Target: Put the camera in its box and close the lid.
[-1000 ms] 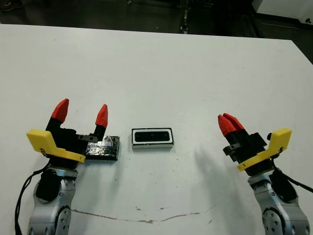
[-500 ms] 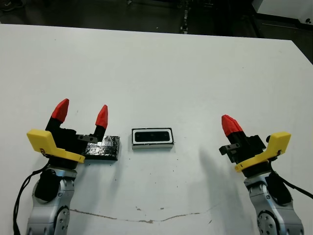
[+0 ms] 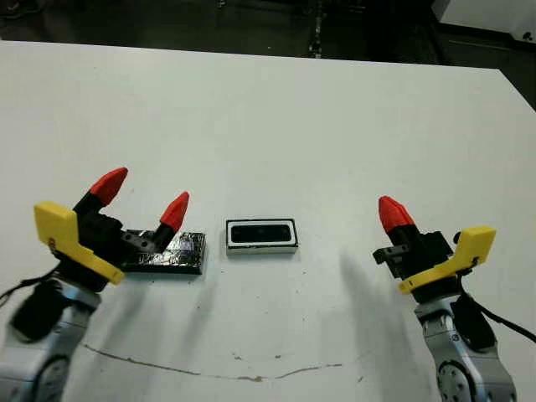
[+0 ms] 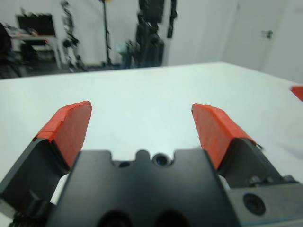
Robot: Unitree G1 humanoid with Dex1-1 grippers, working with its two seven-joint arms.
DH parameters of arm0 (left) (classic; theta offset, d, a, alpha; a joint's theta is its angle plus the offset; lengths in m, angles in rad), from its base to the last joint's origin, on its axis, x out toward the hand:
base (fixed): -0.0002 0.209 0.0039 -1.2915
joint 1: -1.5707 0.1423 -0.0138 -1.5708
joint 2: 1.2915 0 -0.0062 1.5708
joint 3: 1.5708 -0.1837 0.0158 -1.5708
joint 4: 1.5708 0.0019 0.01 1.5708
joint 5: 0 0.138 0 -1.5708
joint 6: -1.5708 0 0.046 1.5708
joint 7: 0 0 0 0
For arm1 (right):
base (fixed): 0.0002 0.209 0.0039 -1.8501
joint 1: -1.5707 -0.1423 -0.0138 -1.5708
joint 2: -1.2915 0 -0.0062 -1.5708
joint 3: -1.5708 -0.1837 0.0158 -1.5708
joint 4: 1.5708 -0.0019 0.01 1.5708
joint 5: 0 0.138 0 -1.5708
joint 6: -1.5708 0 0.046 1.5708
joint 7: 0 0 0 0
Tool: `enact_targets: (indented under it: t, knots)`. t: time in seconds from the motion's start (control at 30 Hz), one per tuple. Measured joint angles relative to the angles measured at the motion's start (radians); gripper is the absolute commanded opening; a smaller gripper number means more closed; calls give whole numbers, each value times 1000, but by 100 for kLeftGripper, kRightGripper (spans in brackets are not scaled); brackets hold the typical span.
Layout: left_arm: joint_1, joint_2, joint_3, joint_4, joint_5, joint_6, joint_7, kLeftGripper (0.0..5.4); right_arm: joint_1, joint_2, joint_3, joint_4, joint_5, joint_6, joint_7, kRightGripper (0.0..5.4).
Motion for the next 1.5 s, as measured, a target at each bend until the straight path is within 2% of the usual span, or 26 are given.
enact_targets:
  t: [0.1,0.27,0.37,0.5,0.67,0.8,0.97,1.1,1.33,1.5]
  knots:
    - [-53,105,32,56,-53,46,-128,540,0,0,3,0,0,0,-1,2]
    - [-166,287,31,174,-92,107,-371,540,-1,-1,6,0,1,0,-1,2]
    - [-248,400,-9,252,-71,100,-551,540,0,0,6,0,3,0,-2,2]
    - [-357,480,-84,355,-9,59,-733,540,2,0,8,-2,2,0,-13,2]
    - [-451,511,-160,442,52,-49,-920,540,5,-1,12,-4,1,0,-21,2]
    - [-538,515,-266,546,120,-191,-1097,540,6,-1,13,-5,1,1,-26,2]
    - [-615,517,-382,624,120,-300,-1129,540,8,-1,14,-8,1,1,-36,2]
    - [-665,528,-464,631,119,-309,-1131,540,8,-1,15,-8,2,1,-35,2]
    - [-674,494,-490,674,81,-329,-1133,540,9,-1,15,-7,5,1,-30,2]
    - [-657,434,-485,718,102,-353,-1134,540,10,-2,15,-7,3,1,-30,2]
